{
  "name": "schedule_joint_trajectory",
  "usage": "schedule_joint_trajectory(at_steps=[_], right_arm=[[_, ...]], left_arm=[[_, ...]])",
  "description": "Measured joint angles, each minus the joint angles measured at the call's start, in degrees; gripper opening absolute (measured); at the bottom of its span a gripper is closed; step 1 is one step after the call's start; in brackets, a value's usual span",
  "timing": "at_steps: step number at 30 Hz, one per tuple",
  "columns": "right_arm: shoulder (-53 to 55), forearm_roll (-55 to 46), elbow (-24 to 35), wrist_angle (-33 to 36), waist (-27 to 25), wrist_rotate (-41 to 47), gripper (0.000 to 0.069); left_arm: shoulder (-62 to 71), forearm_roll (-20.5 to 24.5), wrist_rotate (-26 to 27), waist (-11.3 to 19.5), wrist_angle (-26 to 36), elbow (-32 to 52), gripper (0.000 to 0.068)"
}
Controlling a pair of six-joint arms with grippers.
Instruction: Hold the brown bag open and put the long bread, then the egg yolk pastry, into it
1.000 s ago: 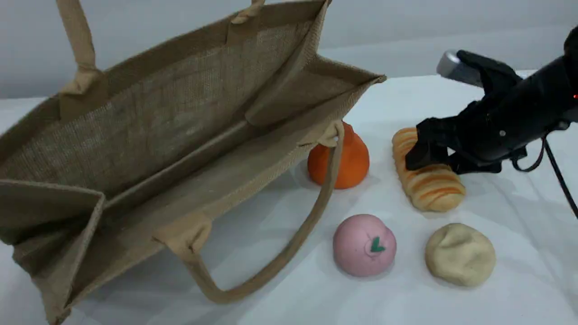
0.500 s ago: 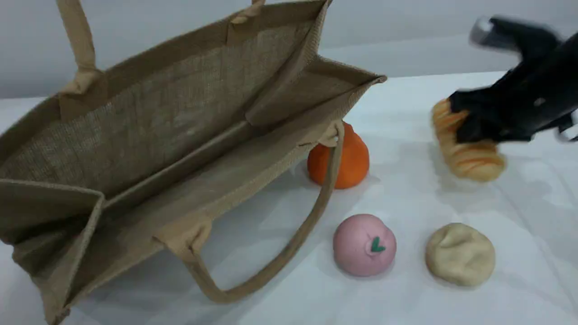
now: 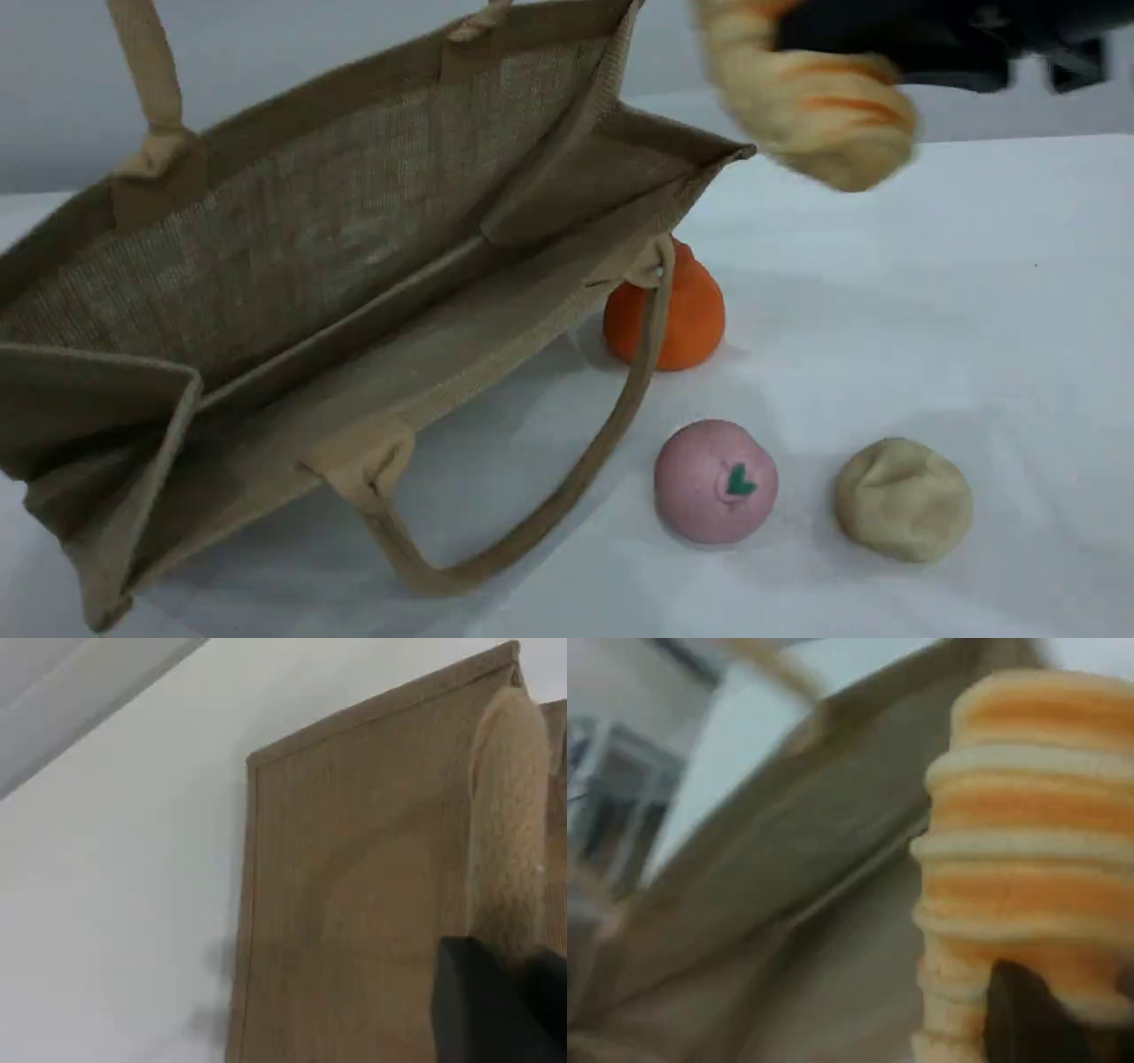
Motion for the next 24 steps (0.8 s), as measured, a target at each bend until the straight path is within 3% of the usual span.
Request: schedule_joint_trajectory(at_steps=[4, 9, 11, 24], right_arm=[[0.93, 3.93, 0.0, -0.49, 8.73, 0.35, 0.0087], [3.85, 6.69, -0.23, -9.72, 17.58, -0.8, 0.0085], [5.7, 6.72, -1.35, -10.46, 20.06, -0.65, 0.0085], [19.37, 6.72, -14.48, -14.12, 23.77, 7.19, 0.0084]], left_arm=[[0.0, 0.0, 0.0, 0.0, -0.27, 0.0, 0.0091], [0.0, 0.0, 0.0, 0.0, -0.35, 0.0, 0.0091], [0.0, 0.0, 0.0, 0.0, -0.35, 0.0, 0.0091], [0.0, -0.33, -0.4, -0.05, -0.78, 0.0, 0.0091]])
